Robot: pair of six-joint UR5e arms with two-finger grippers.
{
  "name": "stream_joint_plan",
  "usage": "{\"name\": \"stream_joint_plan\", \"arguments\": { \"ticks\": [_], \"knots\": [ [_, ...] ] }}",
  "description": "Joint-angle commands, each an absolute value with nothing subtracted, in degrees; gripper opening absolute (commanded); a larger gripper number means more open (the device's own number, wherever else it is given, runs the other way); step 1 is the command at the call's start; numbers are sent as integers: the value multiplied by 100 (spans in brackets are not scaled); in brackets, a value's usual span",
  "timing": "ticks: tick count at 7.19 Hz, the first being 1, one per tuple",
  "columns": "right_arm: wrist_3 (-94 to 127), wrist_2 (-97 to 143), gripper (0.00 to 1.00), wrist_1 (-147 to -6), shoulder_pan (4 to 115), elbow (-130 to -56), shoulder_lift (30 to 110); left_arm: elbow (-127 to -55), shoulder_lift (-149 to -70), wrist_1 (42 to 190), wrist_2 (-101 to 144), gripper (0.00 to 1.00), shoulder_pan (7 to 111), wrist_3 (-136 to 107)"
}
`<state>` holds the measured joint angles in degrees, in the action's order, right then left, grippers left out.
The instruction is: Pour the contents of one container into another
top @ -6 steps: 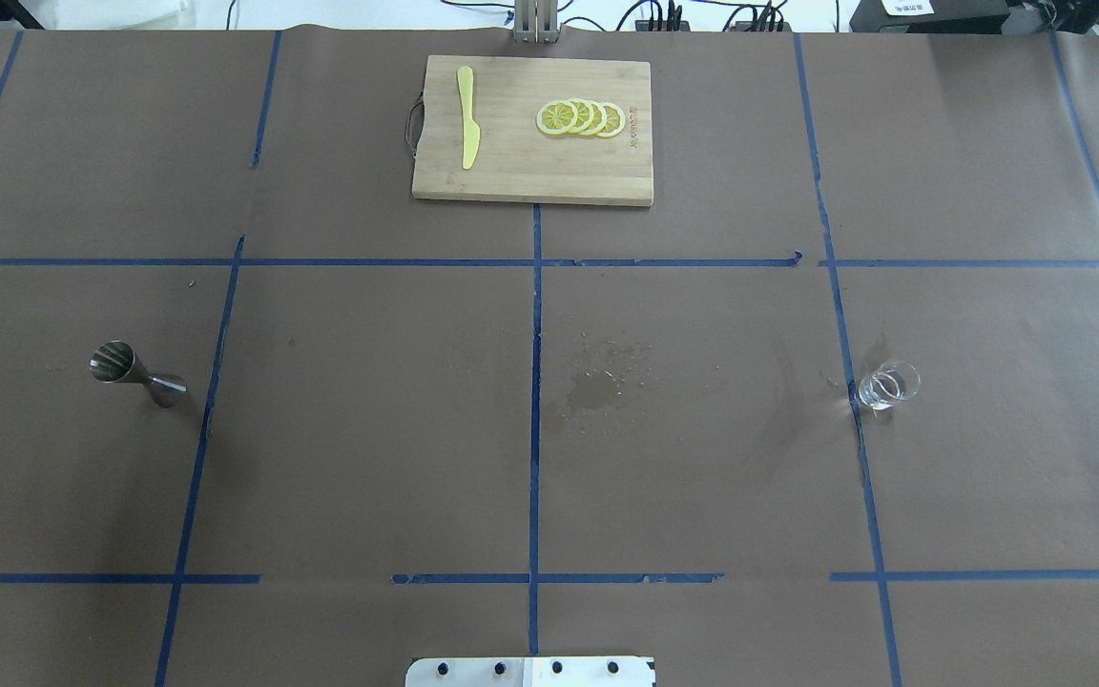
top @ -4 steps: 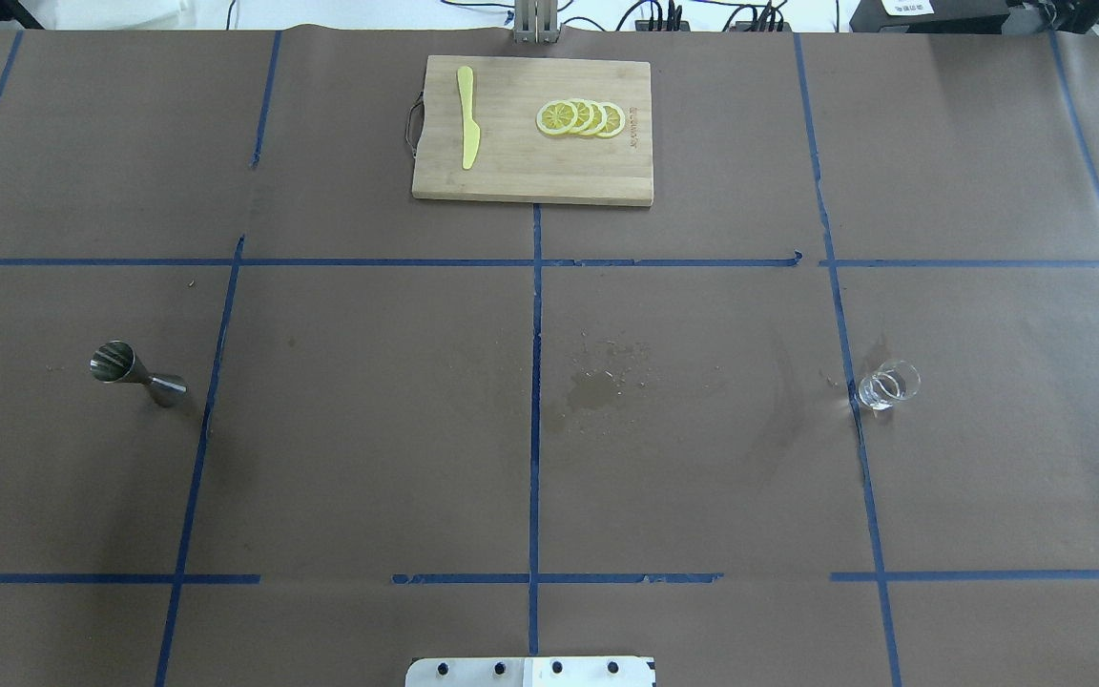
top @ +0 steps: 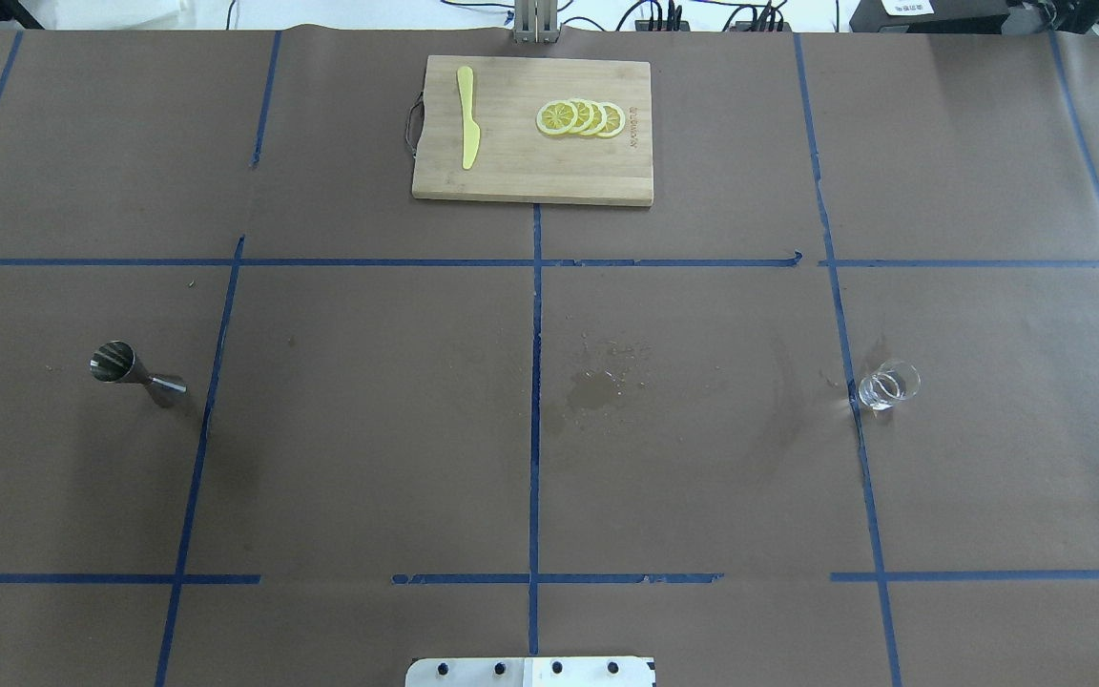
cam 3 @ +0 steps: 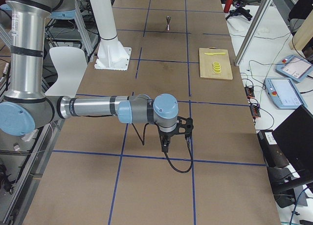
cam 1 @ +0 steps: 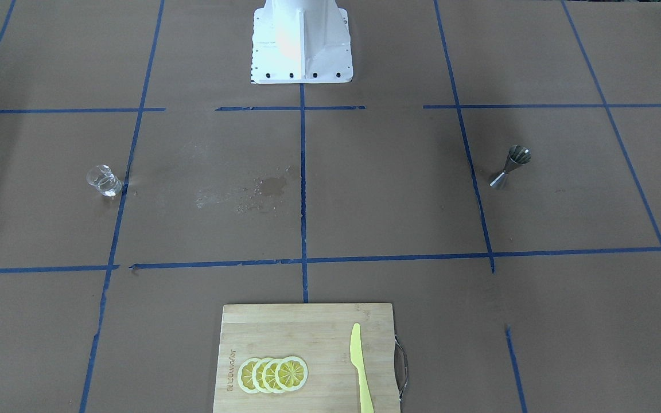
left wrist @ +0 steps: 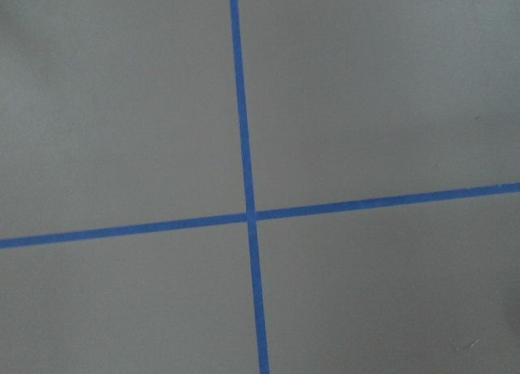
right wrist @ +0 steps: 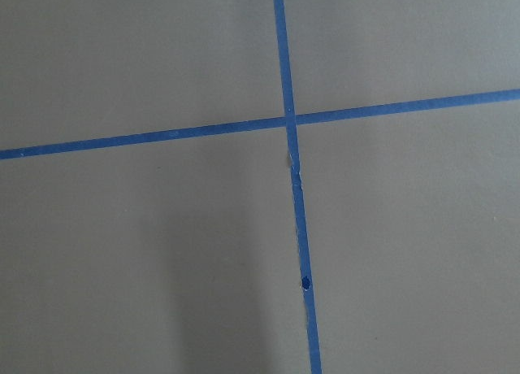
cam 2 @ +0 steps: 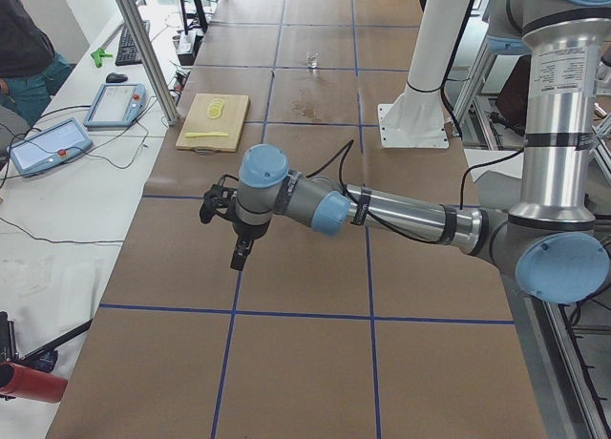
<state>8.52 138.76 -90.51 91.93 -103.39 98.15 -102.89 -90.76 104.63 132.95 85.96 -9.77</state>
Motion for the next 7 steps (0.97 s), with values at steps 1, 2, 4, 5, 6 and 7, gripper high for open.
{"name": "stream_joint_plan", "arguments": {
  "ticks": [1,2,4,5,6,7],
  "knots": [
    [853,14035,100,-9027,9185,-10380,9765,-10275,-9525,10705,13945,100,8228,-1046],
    [844,14106,100,-8965,9193,-10389,9556,-10292,-9727,10722,14114,100,8209,-1072],
    [879,14107,100,-8930,9193,-10353,9580,-10658,-9730,11081,14151,100,8165,-2763],
    [879,14106,100,-8930,9185,-10362,9580,-10879,-9512,11466,14107,100,8026,-3560],
    [879,14106,100,-8930,9185,-10354,9571,-10968,-9379,11531,13950,100,7981,-3699],
    [879,14115,100,-8930,9193,-10371,9571,-10986,-9378,11540,13948,100,7954,-3700]
  ]
}}
